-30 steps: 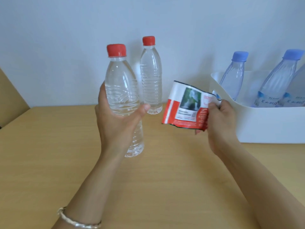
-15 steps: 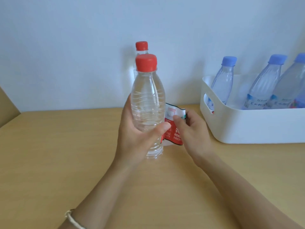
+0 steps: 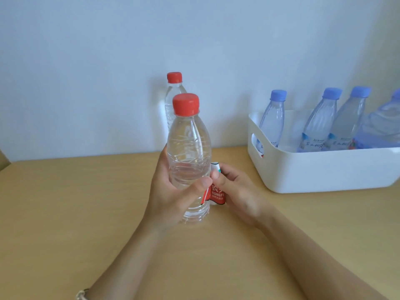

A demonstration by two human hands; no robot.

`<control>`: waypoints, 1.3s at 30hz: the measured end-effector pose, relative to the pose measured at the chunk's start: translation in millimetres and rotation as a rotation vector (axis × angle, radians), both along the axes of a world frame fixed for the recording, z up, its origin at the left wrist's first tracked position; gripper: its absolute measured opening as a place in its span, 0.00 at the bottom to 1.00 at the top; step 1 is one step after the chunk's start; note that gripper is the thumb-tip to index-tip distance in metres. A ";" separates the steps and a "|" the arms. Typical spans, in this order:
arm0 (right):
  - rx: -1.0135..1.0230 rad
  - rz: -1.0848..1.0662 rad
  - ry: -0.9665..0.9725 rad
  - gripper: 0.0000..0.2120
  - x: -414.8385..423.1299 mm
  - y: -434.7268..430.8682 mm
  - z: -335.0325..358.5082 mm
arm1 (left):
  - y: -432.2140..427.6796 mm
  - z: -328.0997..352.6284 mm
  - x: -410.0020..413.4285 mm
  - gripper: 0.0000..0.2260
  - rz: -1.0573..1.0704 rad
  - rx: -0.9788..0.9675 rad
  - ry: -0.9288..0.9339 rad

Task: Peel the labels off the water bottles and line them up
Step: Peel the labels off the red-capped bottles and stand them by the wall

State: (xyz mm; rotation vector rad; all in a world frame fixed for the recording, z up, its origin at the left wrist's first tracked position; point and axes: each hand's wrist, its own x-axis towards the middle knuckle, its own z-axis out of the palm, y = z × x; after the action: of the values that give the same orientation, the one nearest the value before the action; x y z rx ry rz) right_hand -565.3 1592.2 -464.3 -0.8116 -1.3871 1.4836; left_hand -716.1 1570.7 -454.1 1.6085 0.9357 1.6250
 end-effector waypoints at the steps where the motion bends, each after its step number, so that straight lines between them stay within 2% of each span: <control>1: 0.014 0.001 -0.006 0.32 1.7 -0.5 1.6 | -1.1 0.8 0.7 0.28 0.004 0.003 0.002; 5: 0.098 -0.108 -0.042 0.11 7.1 -5.3 11.4 | -2.9 3.9 2.6 0.26 0.026 0.018 -0.013; 9: 0.115 -0.230 -0.090 0.02 5.2 -15.7 18.0 | -3.5 6.0 2.1 0.27 0.031 0.019 -0.015; 12: 0.112 -0.353 -0.053 0.03 6.9 -19.6 27.1 | -3.5 5.2 1.4 0.29 0.048 0.021 -0.004; 16: 0.242 -0.606 -0.050 0.05 20.6 -15.9 60.5 | -3.3 4.5 0.0 0.31 0.069 0.014 0.007; 19: 0.304 -0.691 0.042 0.06 33.5 -9.9 95.4 | -3.3 3.2 -1.3 0.35 0.063 -0.010 0.014; 21: 0.373 -0.766 0.015 0.06 43.1 -6.1 115.8 | -4.0 2.7 -1.7 0.35 0.058 -0.019 0.014; 25: 0.504 -0.936 -0.266 0.04 65.8 9.3 135.1 | -4.9 2.6 -1.7 0.35 0.048 -0.019 0.013; 29: 0.483 -0.973 -0.727 0.06 93.1 22.8 129.8 | -2.9 0.8 -3.2 0.34 0.051 -0.029 0.007; 32: 0.343 -0.821 -1.077 0.08 110.6 28.8 116.6 | -2.2 0.3 -2.6 0.34 0.053 -0.037 0.008; 34: 0.221 -0.662 -1.225 0.08 117.6 28.6 107.3 | -1.5 0.3 -1.7 0.35 0.050 -0.041 0.010; 36: 0.130 -0.529 -1.311 0.11 119.0 26.3 101.9 | -1.2 0.3 -1.5 0.35 0.050 -0.042 0.012; 39: 0.085 -0.453 -1.349 0.21 116.1 24.4 103.6 | -1.8 0.1 -1.9 0.36 0.051 -0.044 0.015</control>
State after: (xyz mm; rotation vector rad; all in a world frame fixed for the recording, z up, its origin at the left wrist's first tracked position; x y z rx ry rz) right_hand -449.2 1616.6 -360.8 -2.0875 -1.9258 0.3888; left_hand -718.1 1568.9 -454.0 1.5817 1.0206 1.6173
